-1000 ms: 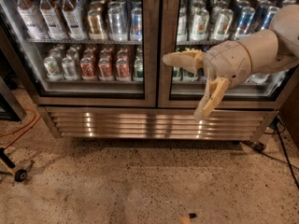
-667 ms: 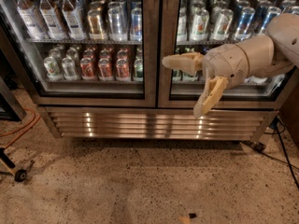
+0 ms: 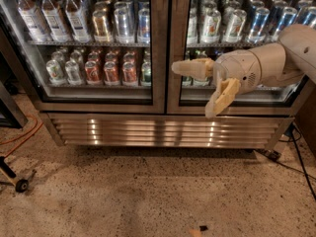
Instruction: Open left fridge door
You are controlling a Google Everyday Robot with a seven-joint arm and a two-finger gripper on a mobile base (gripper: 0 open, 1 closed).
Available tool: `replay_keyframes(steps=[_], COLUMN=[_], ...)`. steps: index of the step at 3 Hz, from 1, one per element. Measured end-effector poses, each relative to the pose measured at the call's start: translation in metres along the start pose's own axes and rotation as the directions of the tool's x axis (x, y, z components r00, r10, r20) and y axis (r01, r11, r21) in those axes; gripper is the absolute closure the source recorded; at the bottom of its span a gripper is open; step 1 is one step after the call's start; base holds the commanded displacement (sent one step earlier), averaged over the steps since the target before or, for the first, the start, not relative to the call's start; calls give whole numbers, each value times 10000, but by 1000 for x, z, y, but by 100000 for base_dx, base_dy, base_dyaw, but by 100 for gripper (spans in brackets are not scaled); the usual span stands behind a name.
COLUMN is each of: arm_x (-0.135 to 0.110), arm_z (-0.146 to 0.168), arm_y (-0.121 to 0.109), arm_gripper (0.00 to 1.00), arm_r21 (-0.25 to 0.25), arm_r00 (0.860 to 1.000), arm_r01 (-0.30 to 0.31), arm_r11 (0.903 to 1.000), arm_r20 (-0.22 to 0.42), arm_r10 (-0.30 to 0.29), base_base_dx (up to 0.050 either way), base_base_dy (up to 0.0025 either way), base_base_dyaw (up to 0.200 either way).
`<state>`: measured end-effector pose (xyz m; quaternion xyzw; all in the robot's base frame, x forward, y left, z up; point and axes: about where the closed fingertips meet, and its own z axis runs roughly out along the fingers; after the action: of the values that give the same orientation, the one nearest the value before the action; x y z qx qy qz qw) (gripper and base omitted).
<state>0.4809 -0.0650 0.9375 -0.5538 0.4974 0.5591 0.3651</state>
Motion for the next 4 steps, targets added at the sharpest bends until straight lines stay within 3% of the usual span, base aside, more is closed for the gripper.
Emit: replay_keyframes(steps=[1,2,3,4], arm_x=[-1,-5,-6,-6], arm_z=[3,3,-2,-2], arm_y=[-1,5,9,9], arm_gripper=[0,0,0,0], arm_r21=[57,741,1526,1527], arm_r00=[9996,9920,9823,9823], arm_r01=[68,483,850,851], arm_r11=[10000,9961,9846,9846], arm_r20=[263,1128,1528,1526], arm_r10=[-69,-565,-1085,-1086], base_base_dx=[0,0,0,0], base_base_dy=[0,0,0,0], base_base_dyaw=[0,0,0,0])
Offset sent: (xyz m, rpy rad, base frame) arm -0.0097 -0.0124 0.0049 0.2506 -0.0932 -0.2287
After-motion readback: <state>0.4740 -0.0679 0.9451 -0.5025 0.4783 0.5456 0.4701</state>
